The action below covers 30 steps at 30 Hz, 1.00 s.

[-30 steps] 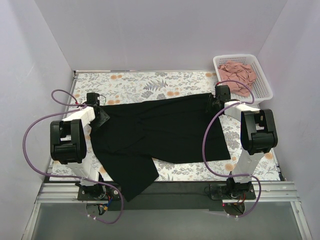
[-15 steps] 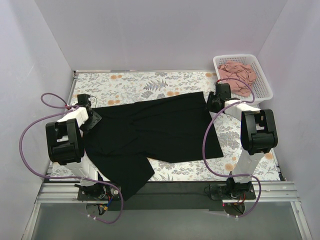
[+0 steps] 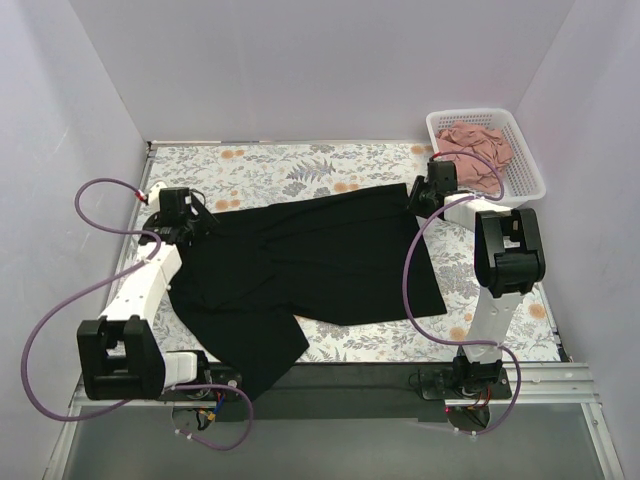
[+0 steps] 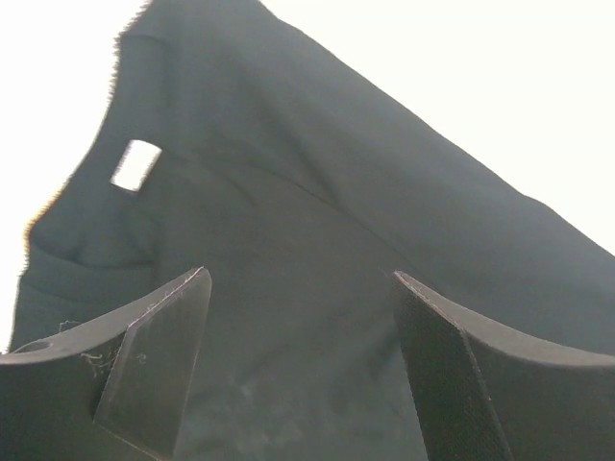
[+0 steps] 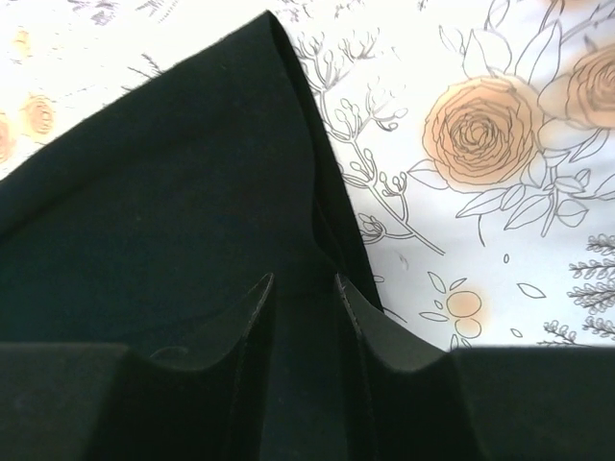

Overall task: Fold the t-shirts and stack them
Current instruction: Fold the tshirt

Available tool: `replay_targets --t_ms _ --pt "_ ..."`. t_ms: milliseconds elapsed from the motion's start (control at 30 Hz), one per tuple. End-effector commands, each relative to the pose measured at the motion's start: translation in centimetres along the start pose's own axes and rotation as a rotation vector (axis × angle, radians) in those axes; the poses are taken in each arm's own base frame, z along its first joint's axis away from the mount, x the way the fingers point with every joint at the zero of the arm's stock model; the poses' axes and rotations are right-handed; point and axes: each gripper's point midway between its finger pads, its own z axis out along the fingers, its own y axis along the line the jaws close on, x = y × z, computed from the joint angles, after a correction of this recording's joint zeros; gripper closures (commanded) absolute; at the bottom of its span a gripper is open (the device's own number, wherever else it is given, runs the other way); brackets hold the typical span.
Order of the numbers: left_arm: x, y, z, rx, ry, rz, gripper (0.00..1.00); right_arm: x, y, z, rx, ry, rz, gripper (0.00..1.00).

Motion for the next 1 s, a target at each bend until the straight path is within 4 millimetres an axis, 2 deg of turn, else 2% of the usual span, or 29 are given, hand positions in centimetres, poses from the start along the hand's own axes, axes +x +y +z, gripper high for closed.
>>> replay_targets --t_ms 0,133,167,267,333,633,967 --pt "1.2 -1.7 -2.1 0.108 -0.006 0.052 0.26 -2.3 0.8 0.3 -0.022 -0.061 0.030 0.64" --pt "2.8 -2.0 -3.4 0.191 0.014 0.048 0.26 -2.0 0.6 0.7 -0.017 -0.052 0.032 0.64" --pt "3.8 -1.7 -3.3 0.198 0.036 0.052 0.26 -2.0 0.6 0.8 -0.017 -0.052 0.032 0.64" --pt "4.7 -1.2 -3.1 0.198 0.047 0.057 0.26 -1.7 0.5 1.0 -0.014 -0.045 0.039 0.64" --pt "5.4 -0.8 -2.9 0.191 0.064 0.062 0.26 -1.6 -0.4 1.1 0.030 -0.055 0.048 0.65" --pt "5.7 -1.0 -2.4 0.189 0.075 0.069 0.26 -1.4 -1.0 1.0 0.050 -0.057 0.062 0.64" --pt "5.7 -1.2 -2.5 0.198 0.078 0.068 0.26 -1.5 -0.1 1.8 0.009 -0.044 0.057 0.66"
